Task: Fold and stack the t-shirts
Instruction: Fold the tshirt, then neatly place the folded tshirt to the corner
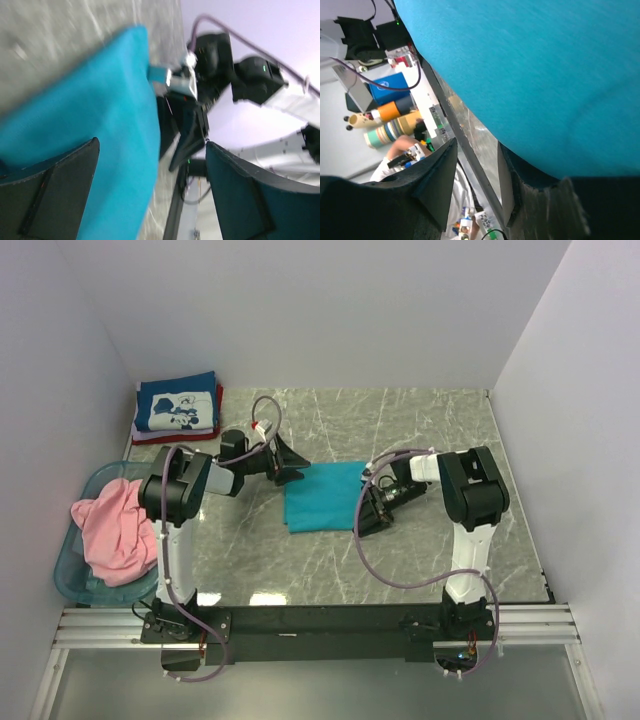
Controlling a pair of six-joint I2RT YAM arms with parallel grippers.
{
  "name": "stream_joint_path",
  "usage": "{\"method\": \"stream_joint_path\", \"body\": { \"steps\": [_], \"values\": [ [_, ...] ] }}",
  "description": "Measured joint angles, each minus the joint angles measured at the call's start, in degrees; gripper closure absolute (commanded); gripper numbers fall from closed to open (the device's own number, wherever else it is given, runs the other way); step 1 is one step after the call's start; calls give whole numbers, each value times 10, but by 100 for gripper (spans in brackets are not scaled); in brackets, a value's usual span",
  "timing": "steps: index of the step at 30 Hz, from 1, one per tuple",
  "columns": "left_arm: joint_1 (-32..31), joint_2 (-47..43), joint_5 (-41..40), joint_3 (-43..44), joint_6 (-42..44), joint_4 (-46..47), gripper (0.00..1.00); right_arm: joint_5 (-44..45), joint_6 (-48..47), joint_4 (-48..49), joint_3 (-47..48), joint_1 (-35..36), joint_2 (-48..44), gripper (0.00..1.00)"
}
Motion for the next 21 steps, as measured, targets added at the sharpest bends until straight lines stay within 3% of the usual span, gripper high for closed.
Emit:
{"method": "stream_joint_path", "body": {
  "steps": [3, 7, 11, 15, 21],
  "values": [
    [7, 29, -19, 31, -18, 10, 0, 9, -3, -12, 5, -10, 1, 56],
    [28, 16, -28, 38, -3, -14, 1, 35, -13, -30, 16, -16, -13, 56],
    [66, -79, -48, 51, 120, -185, 1, 61, -8, -42, 31, -13, -76, 56],
    [109, -204, -113, 123, 275, -379, 1, 93, 16, -23, 57, 5, -166, 55],
    [188, -389, -218, 176, 422, -535, 1, 250, 48, 16, 104, 120, -247, 55]
  ]
}}
